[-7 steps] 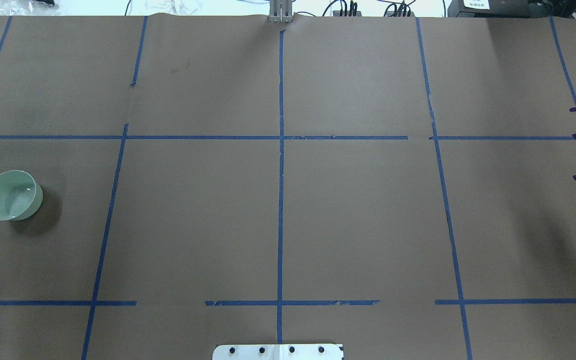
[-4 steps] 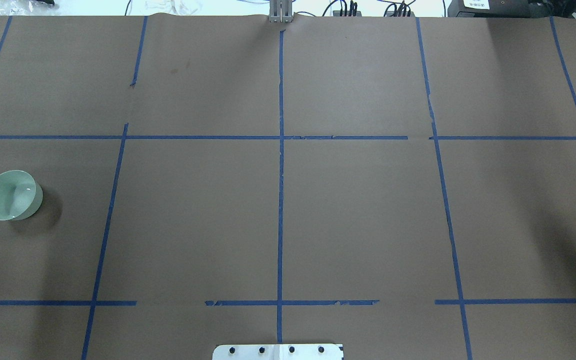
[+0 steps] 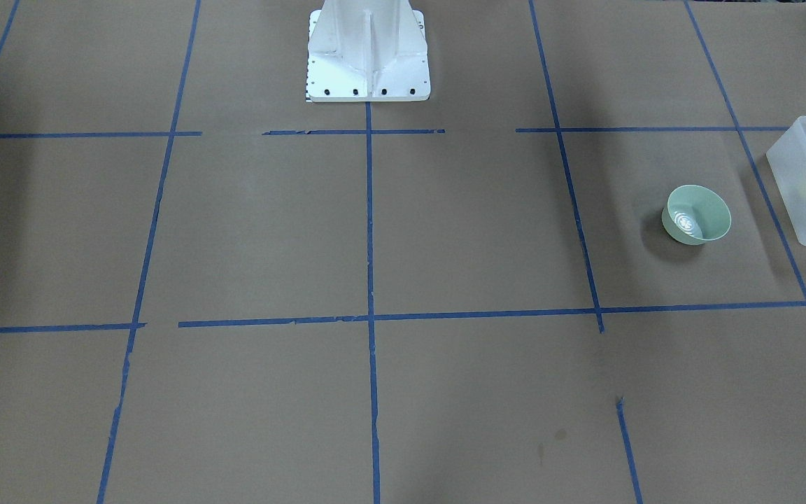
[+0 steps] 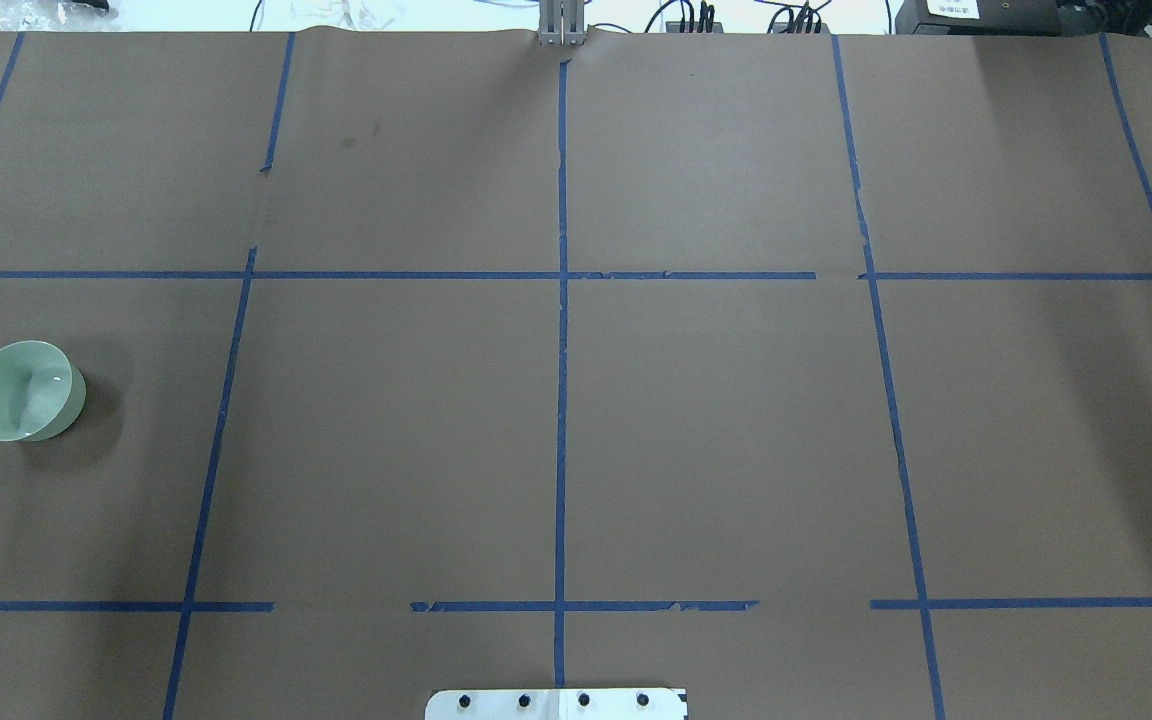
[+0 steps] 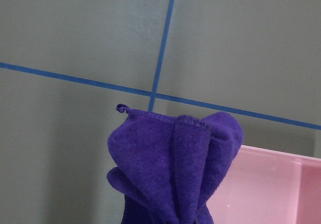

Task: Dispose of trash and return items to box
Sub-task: 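Carry the purple cloth with the right gripper over the pink bin and release it, then lower the left gripper onto the pale green bowl rim and grasp it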

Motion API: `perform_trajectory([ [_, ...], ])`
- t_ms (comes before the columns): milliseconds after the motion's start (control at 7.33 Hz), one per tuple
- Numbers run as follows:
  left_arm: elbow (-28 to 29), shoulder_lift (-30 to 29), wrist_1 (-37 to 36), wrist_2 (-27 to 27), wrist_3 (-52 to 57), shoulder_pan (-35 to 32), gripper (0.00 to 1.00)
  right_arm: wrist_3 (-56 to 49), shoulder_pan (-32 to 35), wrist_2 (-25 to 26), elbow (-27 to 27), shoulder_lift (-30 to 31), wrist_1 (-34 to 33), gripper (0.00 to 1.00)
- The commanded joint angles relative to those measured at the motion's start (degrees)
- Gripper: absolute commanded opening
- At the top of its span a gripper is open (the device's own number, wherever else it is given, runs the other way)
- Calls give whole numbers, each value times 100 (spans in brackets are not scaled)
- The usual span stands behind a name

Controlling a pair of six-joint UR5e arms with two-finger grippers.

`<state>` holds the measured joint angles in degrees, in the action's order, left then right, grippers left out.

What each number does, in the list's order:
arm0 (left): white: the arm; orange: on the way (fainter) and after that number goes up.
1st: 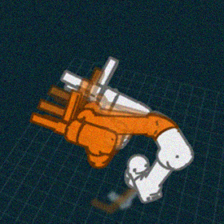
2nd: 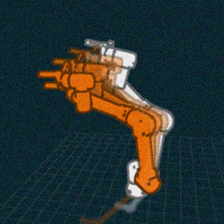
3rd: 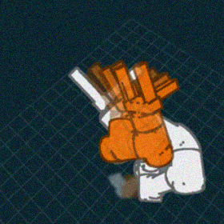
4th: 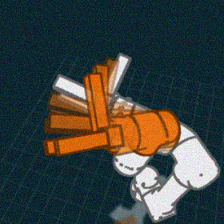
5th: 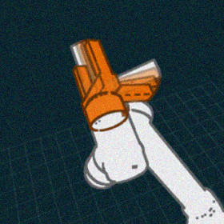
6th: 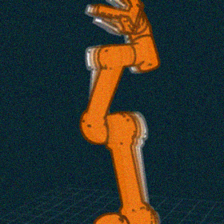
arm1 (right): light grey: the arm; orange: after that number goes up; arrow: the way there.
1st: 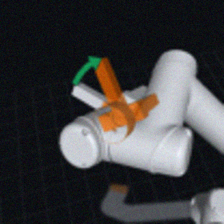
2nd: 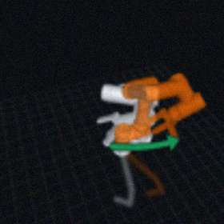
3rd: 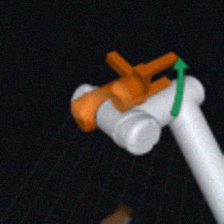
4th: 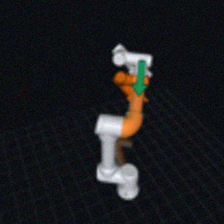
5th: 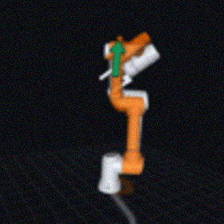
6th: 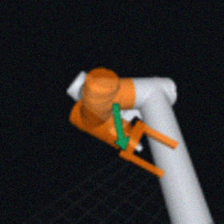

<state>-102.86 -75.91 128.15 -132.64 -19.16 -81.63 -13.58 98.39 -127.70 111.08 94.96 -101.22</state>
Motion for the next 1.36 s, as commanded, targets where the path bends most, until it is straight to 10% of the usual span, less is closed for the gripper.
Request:
perform_trajectory([
  [0,640,14,1651,37,-1480,988,100,-950,399,96,-813,-118,102,0],
  [409,846,58,2073,63,-1890,1307,100,-1173,497,253,-2217,-48,1817,0],
  [545,855,58,2073,63,-1899,1430,100,-1165,488,420,-2440,-21,2173,14],
  [682,907,58,2073,63,-1994,1561,98,-1060,488,404,-2424,14,2177,99],
  [1227,1459,-440,2126,994,-2741,2300,94,-350,488,-244,-2249,-56,2054,100],
])
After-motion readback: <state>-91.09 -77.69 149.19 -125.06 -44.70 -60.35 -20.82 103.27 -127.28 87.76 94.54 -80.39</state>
